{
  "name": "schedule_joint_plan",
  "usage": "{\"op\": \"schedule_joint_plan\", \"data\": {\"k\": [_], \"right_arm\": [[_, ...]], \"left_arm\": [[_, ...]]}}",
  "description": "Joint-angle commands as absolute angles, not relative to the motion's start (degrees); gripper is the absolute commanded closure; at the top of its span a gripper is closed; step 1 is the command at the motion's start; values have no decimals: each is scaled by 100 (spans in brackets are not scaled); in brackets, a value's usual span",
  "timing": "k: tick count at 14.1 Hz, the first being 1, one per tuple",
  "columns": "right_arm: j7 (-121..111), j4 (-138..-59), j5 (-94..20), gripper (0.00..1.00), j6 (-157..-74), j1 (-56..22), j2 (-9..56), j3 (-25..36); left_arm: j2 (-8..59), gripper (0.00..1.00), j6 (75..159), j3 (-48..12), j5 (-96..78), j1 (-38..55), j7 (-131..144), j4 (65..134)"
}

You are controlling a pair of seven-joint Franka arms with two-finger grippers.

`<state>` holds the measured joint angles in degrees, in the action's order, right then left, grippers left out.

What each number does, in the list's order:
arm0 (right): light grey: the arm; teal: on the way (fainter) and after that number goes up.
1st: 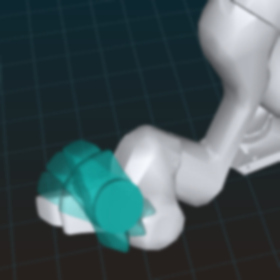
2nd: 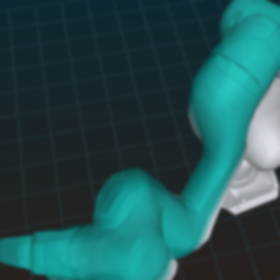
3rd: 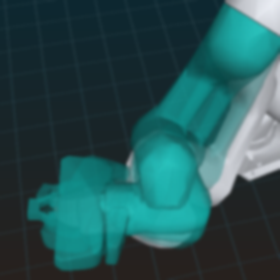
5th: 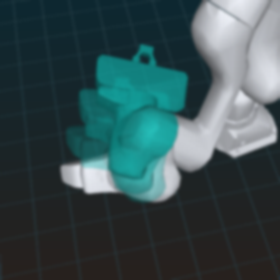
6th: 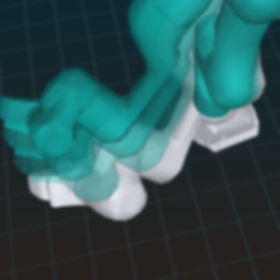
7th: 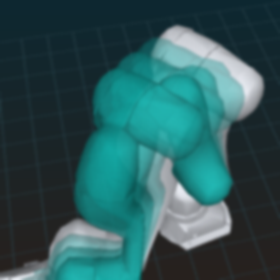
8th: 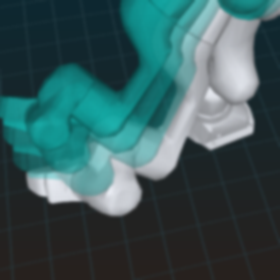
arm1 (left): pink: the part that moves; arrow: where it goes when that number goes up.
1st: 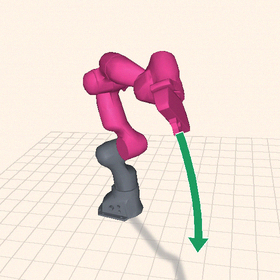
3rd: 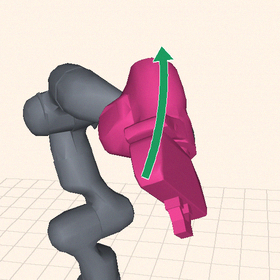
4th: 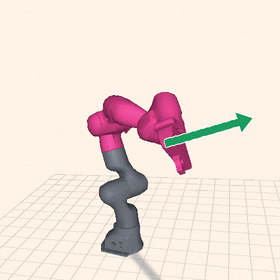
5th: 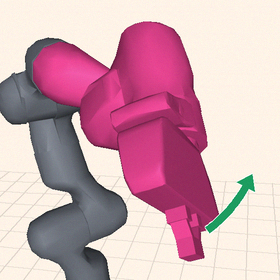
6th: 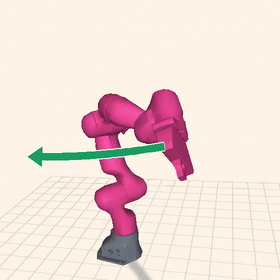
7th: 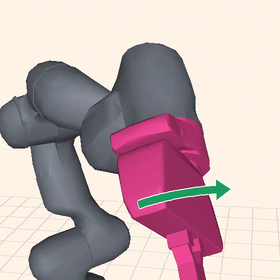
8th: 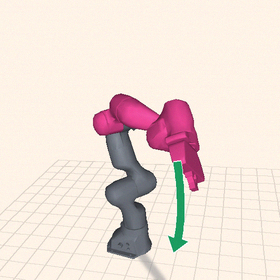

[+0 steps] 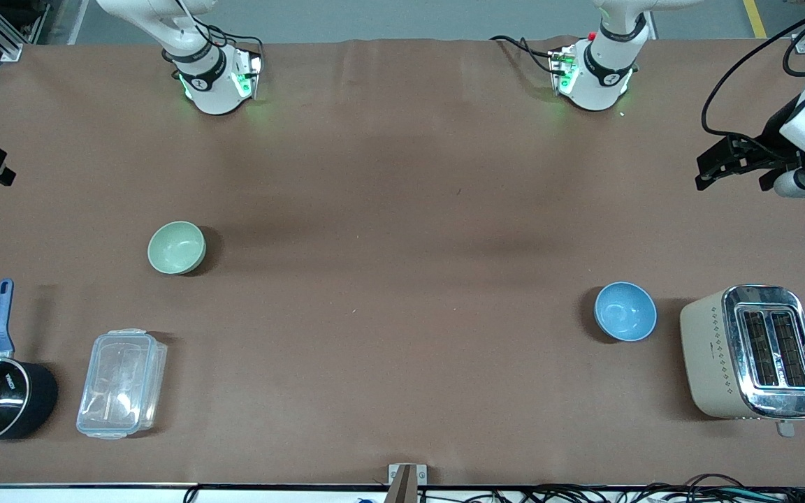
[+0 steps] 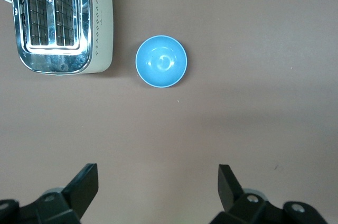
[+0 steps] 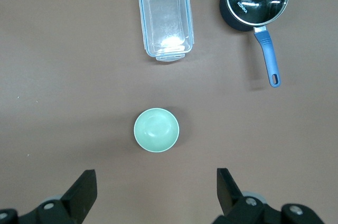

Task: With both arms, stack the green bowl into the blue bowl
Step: 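Reach the left gripper to the light blue bowl and grasp its rim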

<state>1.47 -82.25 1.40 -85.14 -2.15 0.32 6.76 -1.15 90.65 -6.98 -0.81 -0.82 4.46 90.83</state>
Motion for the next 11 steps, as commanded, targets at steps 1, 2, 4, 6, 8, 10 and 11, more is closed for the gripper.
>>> {"op": "schedule_joint_plan", "data": {"k": [1,2,4,6,8,10,11], "right_arm": [[79,-8385,149,0,-8508,-158,-114,650],[70,-8385,149,0,-8508,-158,-114,650],[70,-8385,149,0,-8499,-158,-114,650],[70,-8385,149,0,-8508,-158,-114,650],[70,-8437,141,0,-8499,-158,-123,659],[62,-8804,149,0,-8534,-176,-141,659],[53,-9094,158,0,-8586,-176,-158,659]], "left_arm": [[-79,0,8886,-712,17,-70,282,8921],[-79,0,8886,-712,18,-79,255,8903],[25,0,8886,-703,18,-97,229,8903],[472,0,9104,-703,183,-97,272,8912],[973,0,9709,-694,290,-158,281,9087],[1474,0,10429,-694,491,-167,377,9324],[1703,0,10807,-703,544,-184,430,9438]]}}
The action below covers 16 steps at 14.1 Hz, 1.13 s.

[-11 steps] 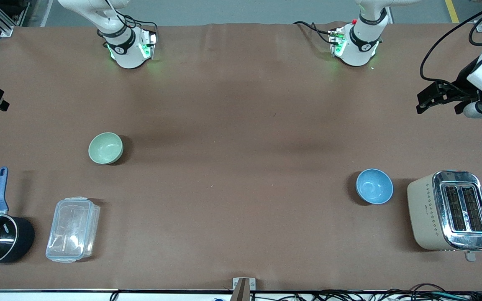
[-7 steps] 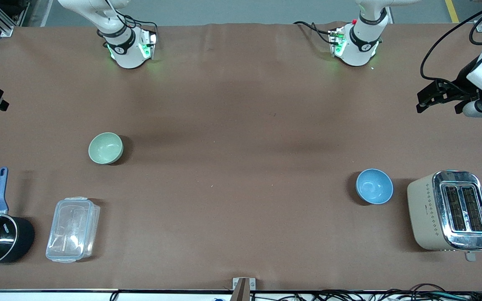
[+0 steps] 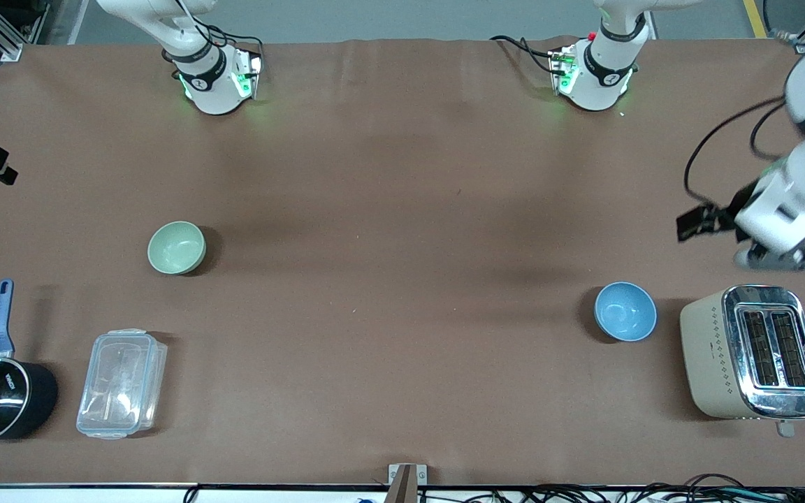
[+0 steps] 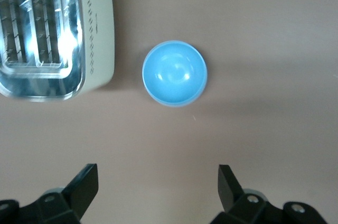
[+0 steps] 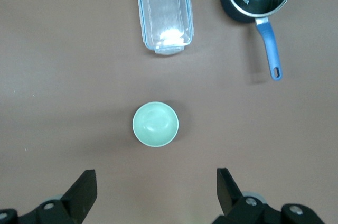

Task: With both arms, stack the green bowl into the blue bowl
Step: 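Reach the left gripper to the light blue bowl and grasp its rim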

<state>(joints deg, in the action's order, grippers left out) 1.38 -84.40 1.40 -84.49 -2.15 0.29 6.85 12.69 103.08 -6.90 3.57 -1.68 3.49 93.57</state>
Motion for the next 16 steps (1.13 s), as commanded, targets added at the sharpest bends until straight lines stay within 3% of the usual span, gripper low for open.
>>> {"op": "schedule_joint_plan", "data": {"k": [1,4,9,12,14,16], "right_arm": [[53,-9340,184,0,-8665,-176,-184,659],[44,-10341,229,0,-9252,-158,-263,668],[-44,-12564,246,0,-11745,-158,-369,826],[-88,-13524,246,0,-13406,-150,-186,835],[-79,-13990,246,0,-14619,-149,305,835],[-88,-14307,246,0,-15981,-141,990,835]], "left_arm": [[1957,0,11219,-694,554,-185,483,9553],[2635,0,12389,-694,1035,-272,711,9808],[3312,3,12884,-694,1231,-492,888,9809],[3471,24,12894,-694,1239,-484,993,9791],[3585,38,12894,-694,1239,-457,1002,9774],[3621,65,12894,-703,1239,-431,1002,9756]]}}
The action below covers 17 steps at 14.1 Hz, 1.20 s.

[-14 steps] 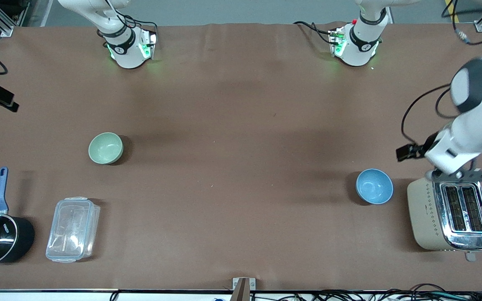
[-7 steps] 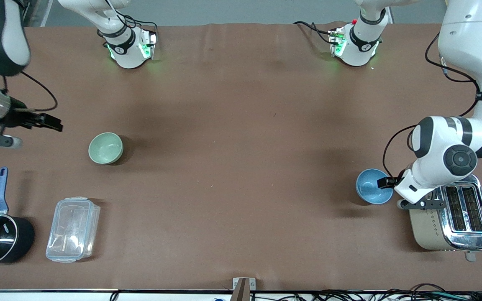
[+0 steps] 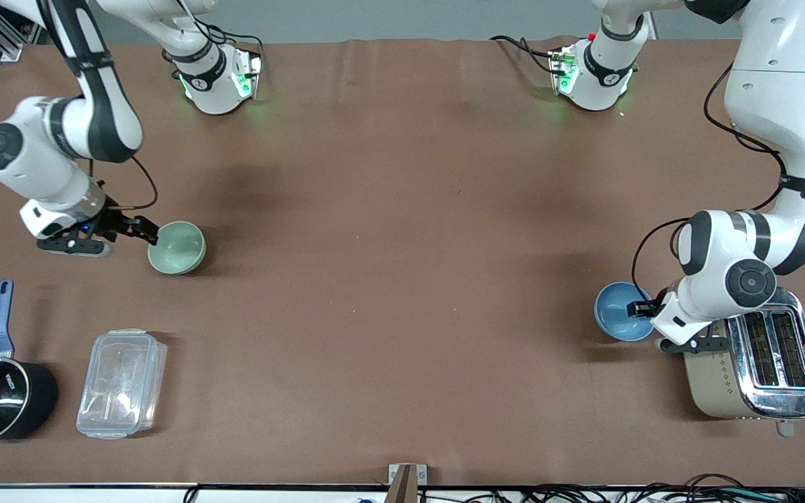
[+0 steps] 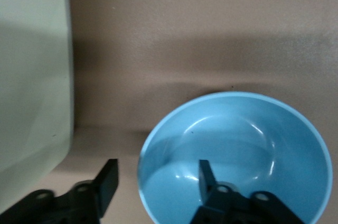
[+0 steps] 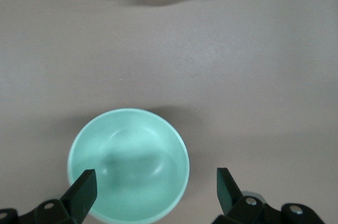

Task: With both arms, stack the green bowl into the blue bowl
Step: 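Reach the left gripper to the light blue bowl and grasp its rim, then slide the blue bowl to mid-table while the right gripper grasps the green bowl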

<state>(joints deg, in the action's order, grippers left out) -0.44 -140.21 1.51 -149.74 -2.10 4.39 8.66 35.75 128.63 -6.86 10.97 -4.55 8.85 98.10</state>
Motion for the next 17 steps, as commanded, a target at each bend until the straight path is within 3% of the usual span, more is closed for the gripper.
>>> {"op": "schedule_joint_plan", "data": {"k": [1,3,6,10,11,13,16,17], "right_arm": [[-114,-14422,246,0,-16448,-141,1211,835],[-132,-14475,246,0,-16532,-141,1257,835],[-202,-14493,237,0,-16532,-97,1266,835],[-491,-14616,246,14,-16515,8,1230,844],[-579,-14616,246,22,-16515,35,1222,844],[-598,-14608,237,51,-16506,62,1230,844],[-589,-14581,159,96,-16515,62,1230,905],[-571,-14564,132,100,-16506,62,1230,923]], "left_arm": [[3638,77,12894,-703,1239,-431,1002,9756],[3647,100,12885,-703,1231,-431,1011,9756],[3516,100,12763,-817,1169,-413,1098,9730],[3059,100,12191,-2001,793,-431,1738,9625],[3050,100,12156,-2300,756,-370,2062,9589],[3216,100,12164,-2802,791,-160,2704,9510],[3760,100,12208,-2822,809,945,3477,9054],[3953,100,12243,-2752,817,1202,3741,8835]]}}
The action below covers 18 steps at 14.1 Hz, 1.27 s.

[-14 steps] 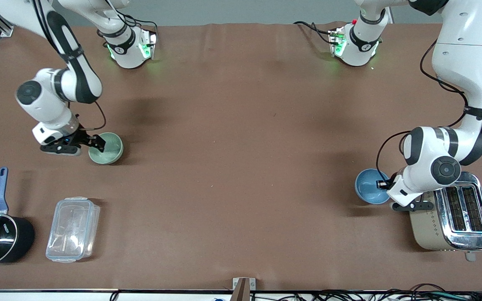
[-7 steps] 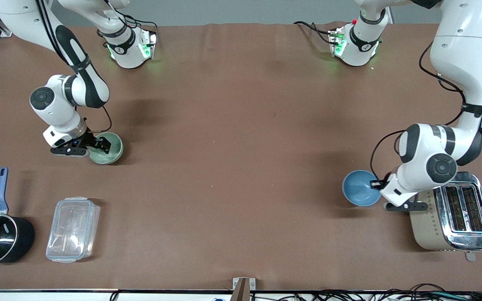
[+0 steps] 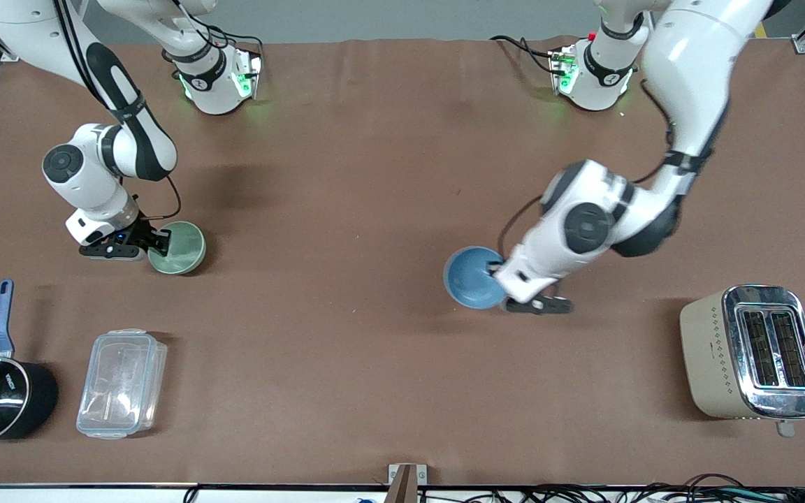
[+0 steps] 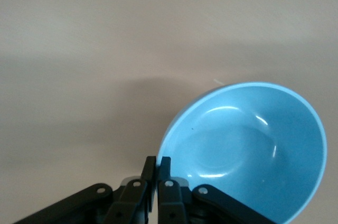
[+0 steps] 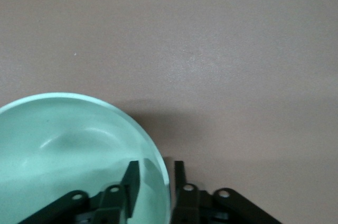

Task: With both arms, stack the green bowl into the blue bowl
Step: 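Slide the blue bowl to mid-table while the right gripper grasps the green bowl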

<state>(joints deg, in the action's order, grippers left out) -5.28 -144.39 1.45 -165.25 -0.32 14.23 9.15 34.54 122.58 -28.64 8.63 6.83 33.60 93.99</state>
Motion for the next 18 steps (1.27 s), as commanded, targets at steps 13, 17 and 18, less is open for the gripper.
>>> {"op": "schedule_joint_plan", "data": {"k": [13,17,18], "right_arm": [[2060,-11208,-984,100,-11935,-1027,631,309],[4259,-10320,-923,100,-11988,-1397,1404,-631],[4698,-10118,-905,100,-12093,-1571,1624,-737]], "left_arm": [[3949,0,12650,-2303,843,1769,4245,8236],[2701,0,11666,-2251,1107,802,3964,8235],[2472,0,11506,-2224,1281,495,3825,8244]]}}
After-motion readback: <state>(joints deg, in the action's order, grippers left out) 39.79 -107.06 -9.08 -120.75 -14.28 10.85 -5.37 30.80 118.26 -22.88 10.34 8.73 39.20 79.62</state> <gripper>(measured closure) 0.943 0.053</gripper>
